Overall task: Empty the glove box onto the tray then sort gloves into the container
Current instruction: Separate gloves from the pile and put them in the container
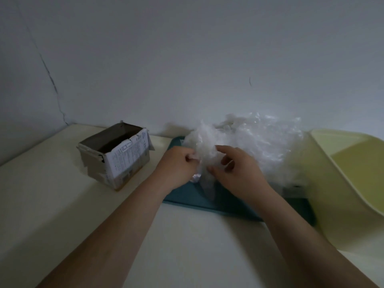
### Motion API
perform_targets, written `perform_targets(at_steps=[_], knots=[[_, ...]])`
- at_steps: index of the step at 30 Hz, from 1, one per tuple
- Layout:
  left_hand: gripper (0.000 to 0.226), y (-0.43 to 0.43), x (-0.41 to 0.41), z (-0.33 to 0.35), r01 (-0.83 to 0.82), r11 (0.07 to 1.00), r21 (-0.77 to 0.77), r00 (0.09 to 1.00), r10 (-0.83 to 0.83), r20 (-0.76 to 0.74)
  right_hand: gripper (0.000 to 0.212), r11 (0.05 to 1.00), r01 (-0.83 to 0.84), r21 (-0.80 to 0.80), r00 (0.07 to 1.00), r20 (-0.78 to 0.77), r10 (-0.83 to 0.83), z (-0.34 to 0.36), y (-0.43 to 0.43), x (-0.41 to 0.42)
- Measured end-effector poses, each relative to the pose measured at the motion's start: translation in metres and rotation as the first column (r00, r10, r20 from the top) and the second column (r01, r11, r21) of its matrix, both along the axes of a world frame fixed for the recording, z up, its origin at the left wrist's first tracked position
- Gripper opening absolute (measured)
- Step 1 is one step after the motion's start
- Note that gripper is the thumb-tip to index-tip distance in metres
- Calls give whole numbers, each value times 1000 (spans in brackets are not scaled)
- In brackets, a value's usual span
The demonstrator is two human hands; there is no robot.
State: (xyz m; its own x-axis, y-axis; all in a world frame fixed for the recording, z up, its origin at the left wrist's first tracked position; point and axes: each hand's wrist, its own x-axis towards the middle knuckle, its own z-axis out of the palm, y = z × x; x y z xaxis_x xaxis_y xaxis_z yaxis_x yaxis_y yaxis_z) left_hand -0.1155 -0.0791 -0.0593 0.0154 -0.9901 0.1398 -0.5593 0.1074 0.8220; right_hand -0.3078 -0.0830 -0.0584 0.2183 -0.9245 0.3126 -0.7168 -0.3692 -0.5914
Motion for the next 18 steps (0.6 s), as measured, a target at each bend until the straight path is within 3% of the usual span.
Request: perform_targets(at_steps=[2,6,11,13,14,16,18], knots=[[39,3,-4,7,-28,998,-65,995,34,96,65,1000,10,14,1000,12,-11,-3,-3,-7],[32,14,-1,24,-50,968,-246,976,100,195,83,996,37,80,999,-3,-37,-5,-5,-10],[23,23,8,33,-158,845,-511,977,210,46,89,993,16,115,998,60,-23,-5,-8,-9],[19,22,7,27,-191,861,-472,975,222,11,75,999,37,27,999,29,-38,6,1,-9],[21,21,7,24,-190,888,-418,976,217,18,61,994,64,-92,998,24,-62,12,6,-9],[38,18,8,20,-179,930,-320,974,214,78,32,922,116,-371,993,48,-106,28,19,-5],[41,22,7,25,-175,948,-267,973,208,102,15,878,79,-472,992,122,-23,38,28,1]])
